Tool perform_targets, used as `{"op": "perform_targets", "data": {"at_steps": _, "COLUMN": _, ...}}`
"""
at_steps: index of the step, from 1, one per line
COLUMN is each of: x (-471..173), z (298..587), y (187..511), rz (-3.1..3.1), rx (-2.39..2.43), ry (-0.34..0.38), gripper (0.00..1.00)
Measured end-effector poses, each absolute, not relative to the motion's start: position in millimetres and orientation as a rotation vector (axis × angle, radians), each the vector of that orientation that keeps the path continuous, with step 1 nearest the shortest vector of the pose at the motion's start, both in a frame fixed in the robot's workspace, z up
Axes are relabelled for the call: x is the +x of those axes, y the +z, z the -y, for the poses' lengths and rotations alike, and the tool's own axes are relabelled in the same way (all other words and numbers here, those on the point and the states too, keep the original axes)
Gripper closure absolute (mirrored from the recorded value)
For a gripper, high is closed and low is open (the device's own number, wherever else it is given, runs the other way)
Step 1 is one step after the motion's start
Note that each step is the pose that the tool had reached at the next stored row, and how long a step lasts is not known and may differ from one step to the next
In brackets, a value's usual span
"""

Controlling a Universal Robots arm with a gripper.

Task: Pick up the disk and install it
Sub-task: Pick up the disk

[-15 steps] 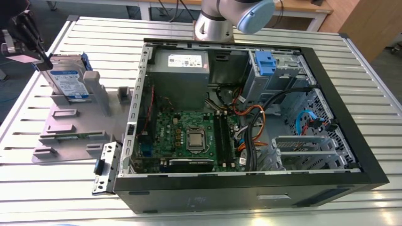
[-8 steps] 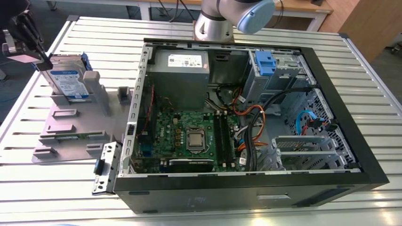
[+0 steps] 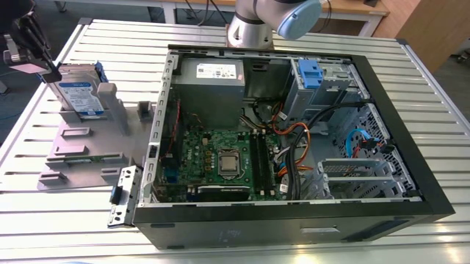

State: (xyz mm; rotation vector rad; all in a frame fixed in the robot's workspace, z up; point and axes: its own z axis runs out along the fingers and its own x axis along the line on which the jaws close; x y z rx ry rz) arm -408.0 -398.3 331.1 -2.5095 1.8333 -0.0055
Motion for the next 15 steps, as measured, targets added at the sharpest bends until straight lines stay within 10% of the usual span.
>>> {"op": "perform_targets", "data": {"at_steps": 15, "x": -408.0, "z": 398.3, "y": 331.1, "rz": -1.779, "rx": -2.548, "ry": -0.004, "gripper": 0.89}}
